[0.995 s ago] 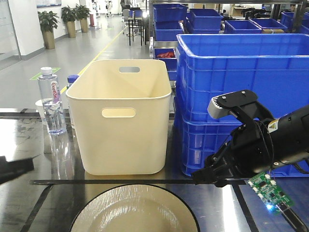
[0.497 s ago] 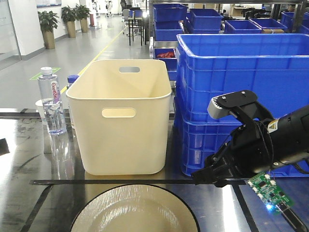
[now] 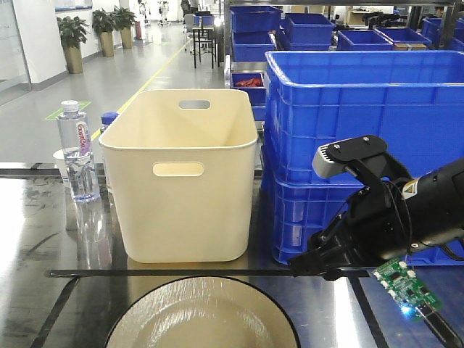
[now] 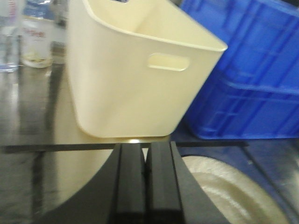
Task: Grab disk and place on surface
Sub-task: 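Open both grippers and raise them off the plate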
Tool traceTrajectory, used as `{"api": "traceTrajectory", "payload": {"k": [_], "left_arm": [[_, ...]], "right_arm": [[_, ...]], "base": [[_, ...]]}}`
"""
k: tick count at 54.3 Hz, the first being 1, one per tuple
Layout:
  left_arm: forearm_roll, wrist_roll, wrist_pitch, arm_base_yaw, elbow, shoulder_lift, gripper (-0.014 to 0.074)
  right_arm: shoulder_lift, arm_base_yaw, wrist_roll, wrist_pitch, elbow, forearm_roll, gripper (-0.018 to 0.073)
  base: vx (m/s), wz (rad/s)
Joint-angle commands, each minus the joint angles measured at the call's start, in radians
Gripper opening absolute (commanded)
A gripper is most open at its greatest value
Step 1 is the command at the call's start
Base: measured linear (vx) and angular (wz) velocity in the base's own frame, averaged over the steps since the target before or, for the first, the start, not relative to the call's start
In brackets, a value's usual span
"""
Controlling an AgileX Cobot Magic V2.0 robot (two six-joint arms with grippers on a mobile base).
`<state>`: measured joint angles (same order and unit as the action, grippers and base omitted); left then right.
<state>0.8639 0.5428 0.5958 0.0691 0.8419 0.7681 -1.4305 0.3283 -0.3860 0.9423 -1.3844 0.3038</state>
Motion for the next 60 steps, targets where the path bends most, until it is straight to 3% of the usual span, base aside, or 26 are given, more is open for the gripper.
{"api": "traceTrajectory", "payload": {"k": [1, 10, 17, 24, 31, 47, 51, 56, 60], "left_arm": [[-0.119, -0.107, -0.078, -0.022, 0.003, -0.057, -0.0009], [-0.359, -0.245, -0.181, -0.044, -0.111, -0.21, -0.0009], [-0.474, -0.37, -0.255, -0.047, -0.228, -0.369, -0.0009], [-0.572, -0.423, -0.284, -0.047, -0.362, -0.507, -0.0009], [-0.618, -0.425, -0.352, -0.046, -0.514, -0.621, -0.0009], [-0.643, -0.437, -0.634, -0.047, -0.861, -0.789, -0.0009], [-0.772, -0.487, -0.563, -0.047, -0.851, -0.794, -0.0009], [-0.933, -0.574, -0.596, -0.054, -0.854, -0.794, -0.0009], [-0.966, -0.645, -0.596, -0.054, -0.854, -0.794, -0.0009]], "right_arm": [[0.036, -0.001, -0.003, -0.051, -0.035, 0.012, 0.0582], [0.036, -0.001, -0.003, -0.048, -0.035, 0.012, 0.0582], [0.036, -0.001, -0.003, -0.048, -0.035, 0.012, 0.0582], [0.036, -0.001, -0.003, -0.048, -0.035, 0.012, 0.0582], [0.036, -0.001, -0.003, -0.048, -0.035, 0.012, 0.0582], [0.036, -0.001, -0.003, -0.048, -0.035, 0.012, 0.0582], [0.036, -0.001, -0.003, -0.046, -0.035, 0.012, 0.0582], [0.036, -0.001, -0.003, -0.043, -0.035, 0.013, 0.0582], [0.036, -0.001, -0.003, -0.037, -0.035, 0.013, 0.0582]], "base": [[0.0, 0.0], [0.0, 0.0], [0.0, 0.0], [0.0, 0.0], [0.0, 0.0], [0.0, 0.0], [0.0, 0.0], [0.0, 0.0], [0.0, 0.0]]}}
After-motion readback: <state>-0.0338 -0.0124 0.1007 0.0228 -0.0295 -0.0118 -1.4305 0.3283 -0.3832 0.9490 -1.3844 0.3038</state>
